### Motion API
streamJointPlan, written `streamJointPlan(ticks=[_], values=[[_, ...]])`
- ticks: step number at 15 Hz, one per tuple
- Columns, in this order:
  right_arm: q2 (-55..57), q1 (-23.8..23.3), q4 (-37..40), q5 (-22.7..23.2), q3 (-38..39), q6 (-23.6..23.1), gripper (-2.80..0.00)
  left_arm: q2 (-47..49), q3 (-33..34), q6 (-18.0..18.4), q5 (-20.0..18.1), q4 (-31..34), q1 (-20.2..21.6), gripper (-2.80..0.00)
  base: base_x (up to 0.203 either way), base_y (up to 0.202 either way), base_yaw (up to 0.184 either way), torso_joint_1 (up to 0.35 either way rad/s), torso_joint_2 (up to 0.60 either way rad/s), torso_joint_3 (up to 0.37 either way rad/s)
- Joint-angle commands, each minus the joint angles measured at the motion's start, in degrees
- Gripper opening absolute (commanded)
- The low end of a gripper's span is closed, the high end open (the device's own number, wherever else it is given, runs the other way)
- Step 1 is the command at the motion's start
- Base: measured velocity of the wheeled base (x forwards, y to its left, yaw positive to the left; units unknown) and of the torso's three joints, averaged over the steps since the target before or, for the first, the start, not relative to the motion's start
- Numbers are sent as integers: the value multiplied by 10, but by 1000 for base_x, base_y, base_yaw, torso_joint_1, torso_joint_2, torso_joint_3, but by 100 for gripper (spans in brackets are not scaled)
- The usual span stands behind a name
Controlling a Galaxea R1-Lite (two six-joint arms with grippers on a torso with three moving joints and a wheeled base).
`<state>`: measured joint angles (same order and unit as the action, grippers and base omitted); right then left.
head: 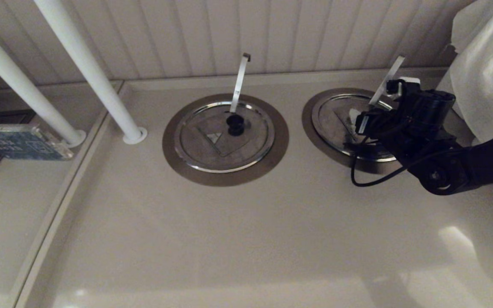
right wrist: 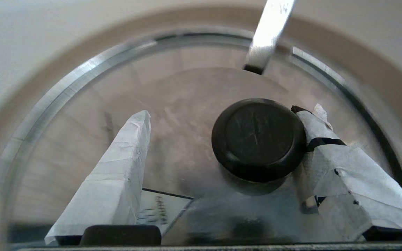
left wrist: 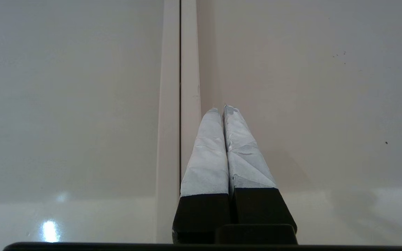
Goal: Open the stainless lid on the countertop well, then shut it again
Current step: Open the lid
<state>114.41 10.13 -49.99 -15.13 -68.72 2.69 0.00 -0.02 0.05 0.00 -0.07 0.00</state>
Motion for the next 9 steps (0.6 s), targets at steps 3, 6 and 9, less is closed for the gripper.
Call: streamJointPlan(ticks=[3, 6, 9], values=[[-24, 2, 0, -1, 3, 1, 0, -1, 0, 0, 0, 0, 0, -280, 0, 0, 0, 0, 0, 0], [-27, 12, 0, -1, 12, 1, 0, -1, 0, 0, 0, 0, 0, -280, 0, 0, 0, 0, 0, 0], [-33, 25, -1, -2, 19, 1, 0, 0, 0, 0, 0, 0, 0, -280, 0, 0, 0, 0, 0, 0]])
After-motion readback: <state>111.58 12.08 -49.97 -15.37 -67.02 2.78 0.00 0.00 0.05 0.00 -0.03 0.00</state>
